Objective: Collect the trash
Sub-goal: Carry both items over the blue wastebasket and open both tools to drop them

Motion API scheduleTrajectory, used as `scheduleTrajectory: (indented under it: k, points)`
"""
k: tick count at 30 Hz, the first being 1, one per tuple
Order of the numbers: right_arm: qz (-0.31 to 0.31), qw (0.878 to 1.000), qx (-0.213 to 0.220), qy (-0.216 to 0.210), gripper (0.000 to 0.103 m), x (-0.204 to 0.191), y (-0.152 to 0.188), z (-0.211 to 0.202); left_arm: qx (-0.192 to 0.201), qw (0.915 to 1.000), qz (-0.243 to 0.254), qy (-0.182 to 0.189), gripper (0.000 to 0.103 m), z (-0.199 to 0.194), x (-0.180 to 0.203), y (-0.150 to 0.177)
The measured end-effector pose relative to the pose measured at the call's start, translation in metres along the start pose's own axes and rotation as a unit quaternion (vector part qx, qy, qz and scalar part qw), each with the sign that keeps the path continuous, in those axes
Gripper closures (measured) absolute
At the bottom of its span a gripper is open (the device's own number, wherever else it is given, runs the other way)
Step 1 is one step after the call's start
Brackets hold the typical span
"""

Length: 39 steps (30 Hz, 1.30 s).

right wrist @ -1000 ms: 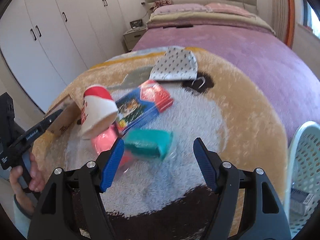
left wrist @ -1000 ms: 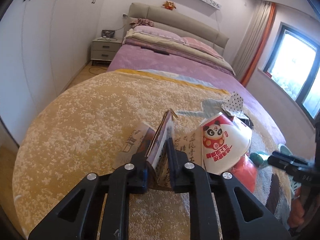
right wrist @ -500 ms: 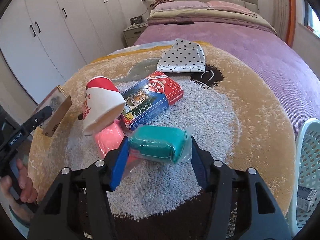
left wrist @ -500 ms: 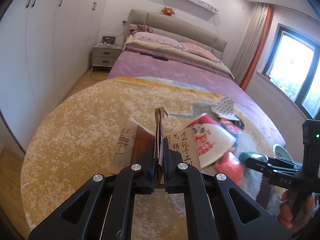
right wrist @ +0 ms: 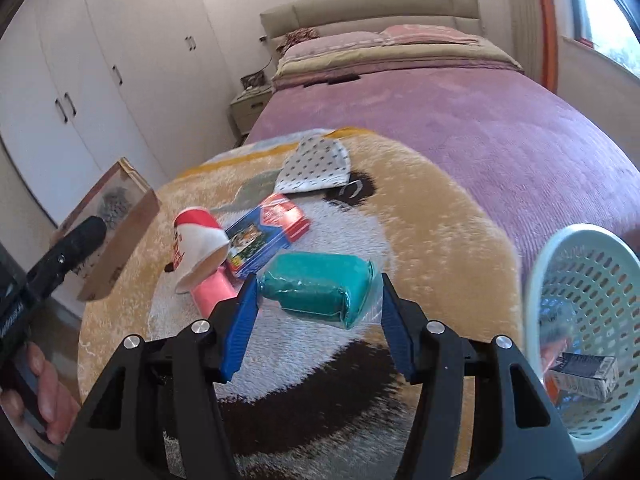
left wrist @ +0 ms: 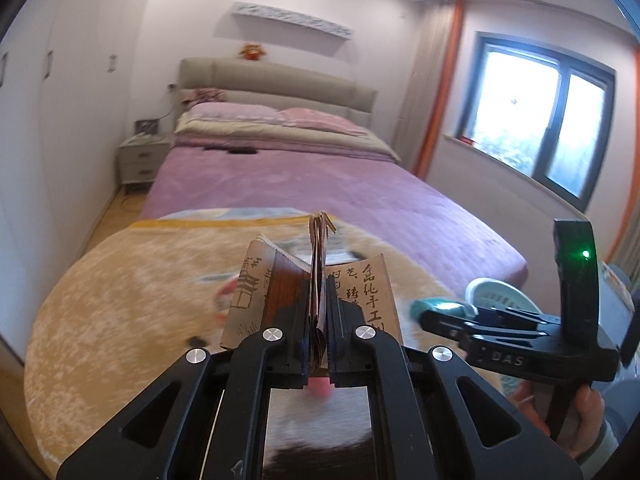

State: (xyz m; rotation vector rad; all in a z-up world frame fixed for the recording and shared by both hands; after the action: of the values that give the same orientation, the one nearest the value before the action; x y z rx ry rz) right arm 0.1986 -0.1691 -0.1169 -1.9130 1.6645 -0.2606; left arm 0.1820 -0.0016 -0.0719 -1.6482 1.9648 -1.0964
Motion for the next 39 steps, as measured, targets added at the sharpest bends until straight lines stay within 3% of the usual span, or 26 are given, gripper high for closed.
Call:
scheduleTrajectory:
  k: [9,20,37,39]
  points:
    - [0.060,0.997,0.037,0.014,0.048,0.063,0.001,-0.048,-0.002,0.9978,0.056,0.036,0.099,0.022,0.080,-0.013]
    - [0.145,0.986,0.072,0.050,0.048,0.160,0.012,-0.092,-0.021,0.9887,0.125,0.080,0.099,0.061,0.176,-0.018]
    - [0.268,0.956,0.060,0.099,0.046,0.282,0.053,-0.102,-0.085,0.9711,0.188,0.121,0.099,0.141,0.277,0.008]
    - [0.278,0.953,0.056,0.106,0.045,0.290,0.056,-0.101,-0.093,0.9695,0.191,0.122,0.091,0.148,0.284,0.011]
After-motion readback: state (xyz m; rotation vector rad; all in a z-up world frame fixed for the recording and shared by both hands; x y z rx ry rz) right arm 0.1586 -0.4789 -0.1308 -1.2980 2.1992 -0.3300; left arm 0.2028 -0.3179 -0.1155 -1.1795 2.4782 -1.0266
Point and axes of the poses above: each gripper's, at about its wrist camera, not at the fingertips, and z roughly the way its jaws point, x to its right, y to its underside, the point moved 7 cm from there along z, roughly the way its jaws point, and after that the axes turned 11 degrees about -x, right-handed, at the moved point
